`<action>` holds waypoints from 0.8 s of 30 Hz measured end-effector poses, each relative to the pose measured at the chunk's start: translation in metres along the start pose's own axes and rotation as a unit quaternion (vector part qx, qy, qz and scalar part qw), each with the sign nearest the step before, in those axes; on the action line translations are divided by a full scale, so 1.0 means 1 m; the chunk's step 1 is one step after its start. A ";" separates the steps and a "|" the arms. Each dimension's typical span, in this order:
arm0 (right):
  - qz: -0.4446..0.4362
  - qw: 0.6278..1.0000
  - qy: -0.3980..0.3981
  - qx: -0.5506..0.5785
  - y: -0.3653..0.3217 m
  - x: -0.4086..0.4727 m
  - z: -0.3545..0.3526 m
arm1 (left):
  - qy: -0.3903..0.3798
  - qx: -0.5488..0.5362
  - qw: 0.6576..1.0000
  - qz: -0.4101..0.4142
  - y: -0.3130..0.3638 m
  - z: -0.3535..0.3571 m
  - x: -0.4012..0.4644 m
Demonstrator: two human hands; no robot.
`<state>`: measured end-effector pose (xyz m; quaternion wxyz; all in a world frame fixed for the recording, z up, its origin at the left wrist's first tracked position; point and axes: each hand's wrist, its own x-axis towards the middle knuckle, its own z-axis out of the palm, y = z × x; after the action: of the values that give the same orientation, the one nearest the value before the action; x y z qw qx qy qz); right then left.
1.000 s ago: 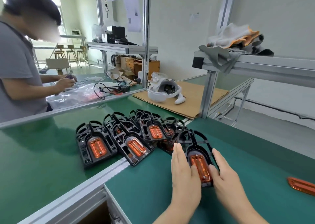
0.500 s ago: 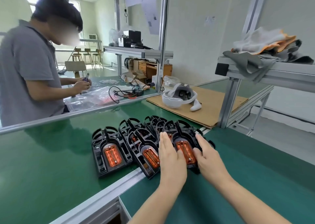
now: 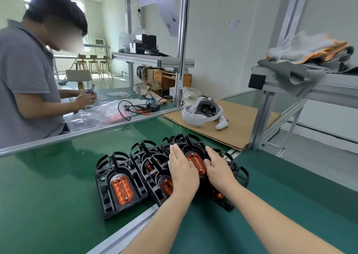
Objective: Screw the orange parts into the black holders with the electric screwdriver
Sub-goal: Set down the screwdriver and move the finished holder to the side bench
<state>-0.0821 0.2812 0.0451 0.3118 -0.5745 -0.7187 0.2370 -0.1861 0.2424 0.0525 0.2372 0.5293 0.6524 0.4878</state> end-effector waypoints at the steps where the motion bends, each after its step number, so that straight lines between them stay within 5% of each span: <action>1: 0.003 1.000 -0.002 -0.002 0.000 0.003 0.001 | 0.001 0.004 1.000 0.000 -0.001 0.000 0.003; 11: 0.006 1.000 -0.012 -0.023 0.001 0.021 0.010 | -0.007 0.125 0.992 0.003 -0.014 0.006 0.024; 20: 0.006 0.999 -0.018 -0.046 0.000 0.021 0.011 | 0.000 0.346 0.897 0.274 -0.030 0.000 -0.005; 24: -0.014 1.000 0.025 -0.011 0.003 0.014 0.005 | -0.071 0.374 0.880 0.283 -0.045 -0.005 -0.006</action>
<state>-0.0854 0.2961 0.0420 0.3264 -0.5733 -0.7214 0.2106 -0.2091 0.2368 0.0134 -0.0804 0.7739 0.5904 0.2148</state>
